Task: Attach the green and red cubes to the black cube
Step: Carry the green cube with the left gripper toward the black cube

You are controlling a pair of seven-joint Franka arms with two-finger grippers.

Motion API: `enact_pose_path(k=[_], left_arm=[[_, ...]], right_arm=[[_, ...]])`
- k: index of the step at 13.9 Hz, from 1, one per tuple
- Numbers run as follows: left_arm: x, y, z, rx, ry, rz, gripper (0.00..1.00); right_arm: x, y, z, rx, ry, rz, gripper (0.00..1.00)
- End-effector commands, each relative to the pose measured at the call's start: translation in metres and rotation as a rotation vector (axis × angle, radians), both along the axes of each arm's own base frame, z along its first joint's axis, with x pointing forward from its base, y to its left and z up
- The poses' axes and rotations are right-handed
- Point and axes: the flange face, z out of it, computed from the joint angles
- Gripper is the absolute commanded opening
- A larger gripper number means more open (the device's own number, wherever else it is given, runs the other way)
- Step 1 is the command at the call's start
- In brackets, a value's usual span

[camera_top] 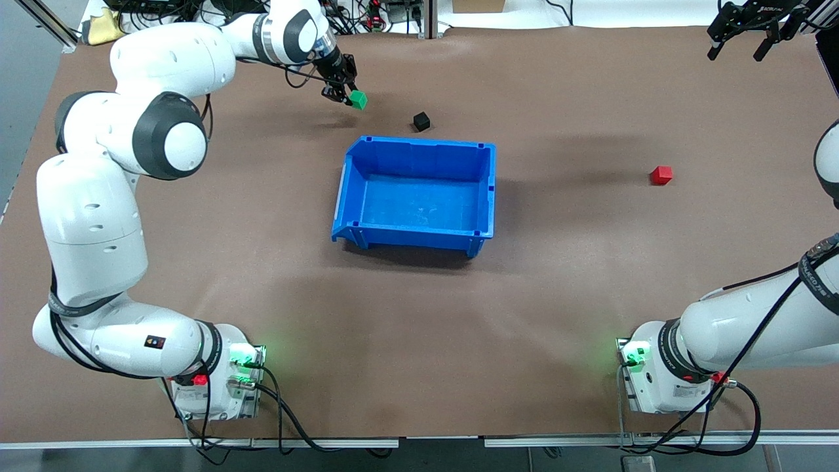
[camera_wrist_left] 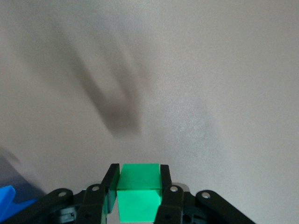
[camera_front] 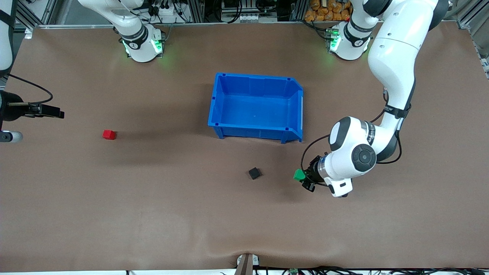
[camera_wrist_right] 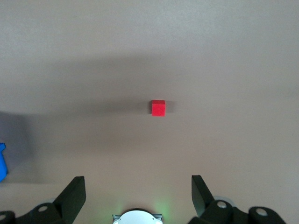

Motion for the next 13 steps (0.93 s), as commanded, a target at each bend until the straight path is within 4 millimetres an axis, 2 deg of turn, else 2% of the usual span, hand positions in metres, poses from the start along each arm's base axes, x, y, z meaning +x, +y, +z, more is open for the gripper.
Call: enact_pose_path(k=[1, 5, 9, 13], left_arm=[[0.003, -0.023, -0.008, -0.008, 0.018, 0.06, 0.0], [0.001, -0.047, -0.025, -0.018, 0.016, 0.164, 0.0], [-0.003, -0.067, -0.04, -0.029, 0.013, 0.318, 0.0], [-0.013, -0.084, -0.045, -0.026, 0.032, 0.364, 0.0]], right_arm=[[0.001, -0.003, -0.006, 0.004, -0.006, -0.001, 1.0], [0.006, -0.003, -0.016, 0.001, 0.0, -0.006, 1.0], [0.01, -0.018, -0.029, 0.011, 0.003, -0.036, 1.0], [0.013, -0.023, -0.042, 0.011, 0.012, -0.046, 1.0]])
